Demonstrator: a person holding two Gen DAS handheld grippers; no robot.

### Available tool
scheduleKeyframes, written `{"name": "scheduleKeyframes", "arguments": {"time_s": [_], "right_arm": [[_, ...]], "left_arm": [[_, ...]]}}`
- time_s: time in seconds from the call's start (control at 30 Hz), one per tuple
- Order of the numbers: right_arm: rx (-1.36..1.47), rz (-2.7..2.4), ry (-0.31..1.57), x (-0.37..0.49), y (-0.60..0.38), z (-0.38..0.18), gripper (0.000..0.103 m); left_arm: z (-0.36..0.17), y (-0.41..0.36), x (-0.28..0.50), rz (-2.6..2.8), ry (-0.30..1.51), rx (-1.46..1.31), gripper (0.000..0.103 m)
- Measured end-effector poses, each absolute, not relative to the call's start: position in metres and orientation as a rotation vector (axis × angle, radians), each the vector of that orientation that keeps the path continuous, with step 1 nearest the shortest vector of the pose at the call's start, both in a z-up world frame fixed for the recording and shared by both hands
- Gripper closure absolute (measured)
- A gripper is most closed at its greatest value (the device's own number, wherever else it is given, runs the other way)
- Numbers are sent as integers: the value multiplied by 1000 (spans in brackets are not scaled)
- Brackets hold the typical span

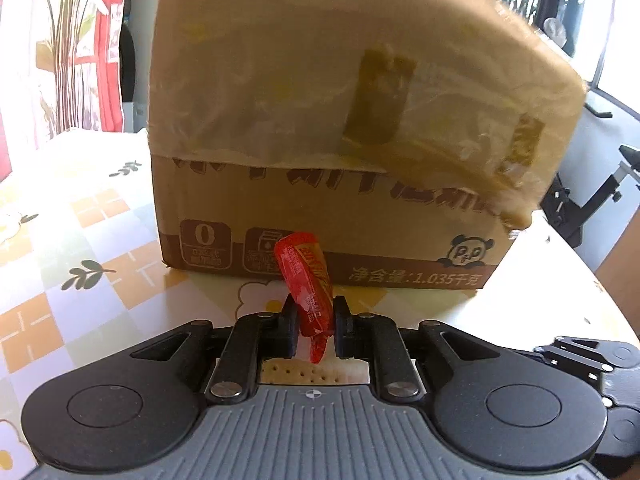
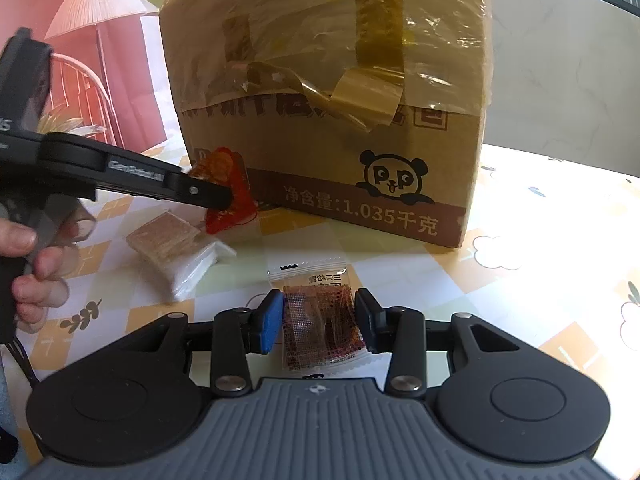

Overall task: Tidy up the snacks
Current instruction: 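Grasp the red wrapper with left gripper while right grasps the clear jerky packet, then lift both packets over the box and release them inside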

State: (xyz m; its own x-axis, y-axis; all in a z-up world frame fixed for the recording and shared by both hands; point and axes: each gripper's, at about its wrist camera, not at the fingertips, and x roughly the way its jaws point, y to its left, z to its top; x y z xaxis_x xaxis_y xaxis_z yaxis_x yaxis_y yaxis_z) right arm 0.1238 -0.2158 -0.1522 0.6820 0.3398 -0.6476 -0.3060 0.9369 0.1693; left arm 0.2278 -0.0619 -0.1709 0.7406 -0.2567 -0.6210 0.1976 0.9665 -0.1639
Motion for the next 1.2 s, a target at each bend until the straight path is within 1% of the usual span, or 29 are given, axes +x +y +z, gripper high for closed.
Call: {"name": "scheduleKeyframes", "arguments": {"time_s": [0.23, 0.47, 0.6, 0.73, 0.87, 0.97, 1.07, 1.2], "right_arm": [[49, 350, 728, 120, -216, -151, 62], [55, 295, 650, 100, -219, -137, 62], [95, 302, 597, 83, -229, -110, 62], [114, 308, 486, 83, -244, -58, 62], [118, 314, 362, 103, -256, 2, 62], [103, 320, 324, 136, -259, 35, 62], [55, 293, 339, 180, -260, 46, 62], [64, 245, 404, 240, -257, 35, 62]], "left_arm": [[-153, -50, 198, -271, 650, -65, 85], [-133, -43, 178, -291, 600, -54, 85], [-104, -39, 169, -329, 527, -35, 85], [-71, -46, 169, -385, 430, 19, 85], [-33, -55, 184, -419, 339, 13, 85], [-6, -61, 207, -447, 302, -10, 85], [12, -72, 238, -445, 277, -3, 85], [19, -91, 277, -450, 324, -4, 85]]}}
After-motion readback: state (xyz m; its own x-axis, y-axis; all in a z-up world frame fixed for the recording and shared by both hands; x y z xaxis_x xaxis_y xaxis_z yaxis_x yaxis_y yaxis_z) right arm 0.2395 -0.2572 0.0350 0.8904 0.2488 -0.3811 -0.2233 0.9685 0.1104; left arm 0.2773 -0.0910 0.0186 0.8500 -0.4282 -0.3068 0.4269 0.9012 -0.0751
